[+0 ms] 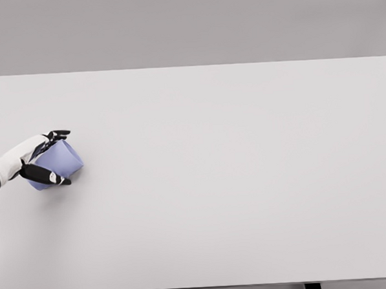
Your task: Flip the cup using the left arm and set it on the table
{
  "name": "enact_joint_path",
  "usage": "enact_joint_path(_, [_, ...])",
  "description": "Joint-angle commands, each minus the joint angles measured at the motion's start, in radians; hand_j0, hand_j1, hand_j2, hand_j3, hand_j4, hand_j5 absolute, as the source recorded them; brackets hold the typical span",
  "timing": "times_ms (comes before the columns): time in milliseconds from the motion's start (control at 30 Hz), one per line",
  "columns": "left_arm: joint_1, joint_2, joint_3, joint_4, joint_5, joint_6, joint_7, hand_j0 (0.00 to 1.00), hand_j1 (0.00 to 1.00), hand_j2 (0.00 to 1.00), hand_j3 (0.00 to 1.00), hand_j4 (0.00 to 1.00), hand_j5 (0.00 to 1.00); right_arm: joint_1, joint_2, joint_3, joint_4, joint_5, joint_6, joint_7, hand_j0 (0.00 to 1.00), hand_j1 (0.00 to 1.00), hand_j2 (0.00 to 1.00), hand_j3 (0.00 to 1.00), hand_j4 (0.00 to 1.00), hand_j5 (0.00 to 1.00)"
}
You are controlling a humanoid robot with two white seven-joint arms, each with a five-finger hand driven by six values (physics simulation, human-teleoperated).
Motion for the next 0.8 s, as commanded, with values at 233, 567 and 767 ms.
enact_joint_path(233, [0.000,0.000,-0.008,0.000,-0.008,0.026,0.015,1.00,1.00,1.00,1.00,1.00,1.00,0.000,0.000,0.000,0.000,0.000,0.000,0.000,1.00,1.00,1.00,1.00,1.00,1.00])
enact_joint_path(567, [-0.005,0.003,-0.008,0.000,-0.011,0.026,0.015,0.76,0.76,0.76,0.76,0.76,0.76,0.000,0.000,0.000,0.000,0.000,0.000,0.000,1.00,1.00,1.00,1.00,1.00,1.00])
enact_joint_path(767, [-0.015,0.003,-0.008,0.000,-0.011,0.026,0.015,0.75,0.75,0.75,0.75,0.75,0.75,0.000,0.000,0.000,0.000,0.000,0.000,0.000,1.00,1.00,1.00,1.00,1.00,1.00])
